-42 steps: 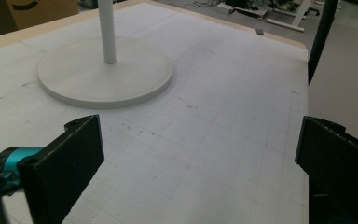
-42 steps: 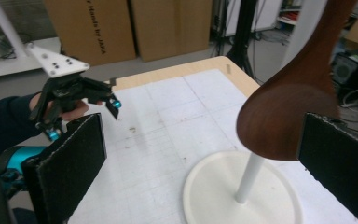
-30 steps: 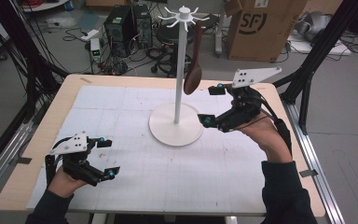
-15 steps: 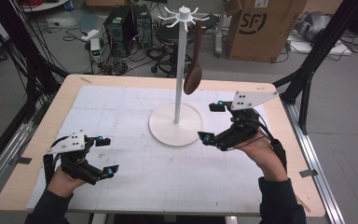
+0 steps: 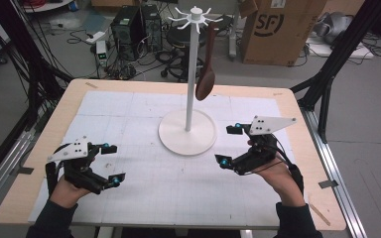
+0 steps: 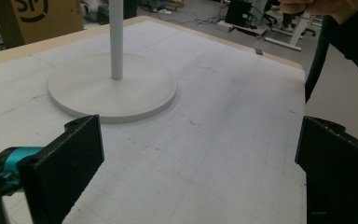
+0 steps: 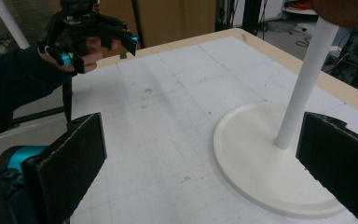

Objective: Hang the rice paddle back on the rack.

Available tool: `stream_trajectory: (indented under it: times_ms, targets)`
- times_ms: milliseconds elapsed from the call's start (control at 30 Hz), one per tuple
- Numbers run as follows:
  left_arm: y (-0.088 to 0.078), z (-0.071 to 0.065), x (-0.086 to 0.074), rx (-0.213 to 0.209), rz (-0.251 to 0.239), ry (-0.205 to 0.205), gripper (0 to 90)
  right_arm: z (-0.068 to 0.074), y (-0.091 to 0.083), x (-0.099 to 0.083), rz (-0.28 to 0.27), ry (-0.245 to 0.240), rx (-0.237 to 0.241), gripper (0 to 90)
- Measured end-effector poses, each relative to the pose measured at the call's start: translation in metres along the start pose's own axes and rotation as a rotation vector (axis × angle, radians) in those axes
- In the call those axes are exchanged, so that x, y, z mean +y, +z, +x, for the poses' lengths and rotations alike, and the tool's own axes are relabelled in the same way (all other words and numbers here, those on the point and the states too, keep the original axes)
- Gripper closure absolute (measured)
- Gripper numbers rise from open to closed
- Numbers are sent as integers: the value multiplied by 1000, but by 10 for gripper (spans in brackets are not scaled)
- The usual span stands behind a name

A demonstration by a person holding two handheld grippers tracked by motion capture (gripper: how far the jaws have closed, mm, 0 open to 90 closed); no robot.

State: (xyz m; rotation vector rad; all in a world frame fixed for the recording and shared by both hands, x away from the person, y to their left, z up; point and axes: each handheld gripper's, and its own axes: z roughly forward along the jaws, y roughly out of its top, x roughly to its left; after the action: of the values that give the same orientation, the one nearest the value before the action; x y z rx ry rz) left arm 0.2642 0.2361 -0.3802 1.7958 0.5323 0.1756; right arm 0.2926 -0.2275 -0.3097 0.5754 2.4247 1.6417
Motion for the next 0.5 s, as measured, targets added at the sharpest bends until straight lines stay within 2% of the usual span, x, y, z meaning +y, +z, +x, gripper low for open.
stream_trajectory:
  times_ms: [333,500]
  targets:
    - [-1,0,0,-12,-19,3,17,1,1,-23,19,15,-7,5]
    - [-1,0,0,-12,-18,4,17,2,0,-33,5,22,-11,4]
